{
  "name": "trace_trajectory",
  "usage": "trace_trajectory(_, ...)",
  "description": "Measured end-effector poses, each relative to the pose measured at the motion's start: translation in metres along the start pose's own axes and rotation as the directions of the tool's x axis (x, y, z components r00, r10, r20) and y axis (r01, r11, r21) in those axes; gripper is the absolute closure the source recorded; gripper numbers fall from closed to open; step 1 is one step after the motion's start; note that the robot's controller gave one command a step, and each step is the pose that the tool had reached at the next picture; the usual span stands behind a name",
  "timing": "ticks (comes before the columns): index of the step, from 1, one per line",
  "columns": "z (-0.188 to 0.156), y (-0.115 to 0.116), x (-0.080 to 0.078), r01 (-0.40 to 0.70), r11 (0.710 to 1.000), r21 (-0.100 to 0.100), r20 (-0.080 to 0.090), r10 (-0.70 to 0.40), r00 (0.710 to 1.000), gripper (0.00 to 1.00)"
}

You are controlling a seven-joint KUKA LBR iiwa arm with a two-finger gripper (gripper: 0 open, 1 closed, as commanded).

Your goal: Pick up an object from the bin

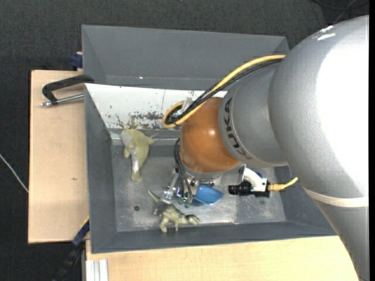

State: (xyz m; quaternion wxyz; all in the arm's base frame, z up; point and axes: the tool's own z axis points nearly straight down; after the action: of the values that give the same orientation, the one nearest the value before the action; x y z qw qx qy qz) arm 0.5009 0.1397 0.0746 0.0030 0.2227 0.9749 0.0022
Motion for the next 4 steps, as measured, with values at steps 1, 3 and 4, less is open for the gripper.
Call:
trace_trajectory(1,-0.001,0.001,0.000,0.001,1.000,0.002,-0.002,-0.001,1.000,0.00)
trace_trajectory(3,0.002,-0.041,-0.013,-0.152,0.988,-0.002,0.000,0.152,0.988,1.00)
trace_trajectory(4,-0.042,-0.039,-0.014,-0.150,0.989,0.001,0.000,0.150,0.989,1.00)
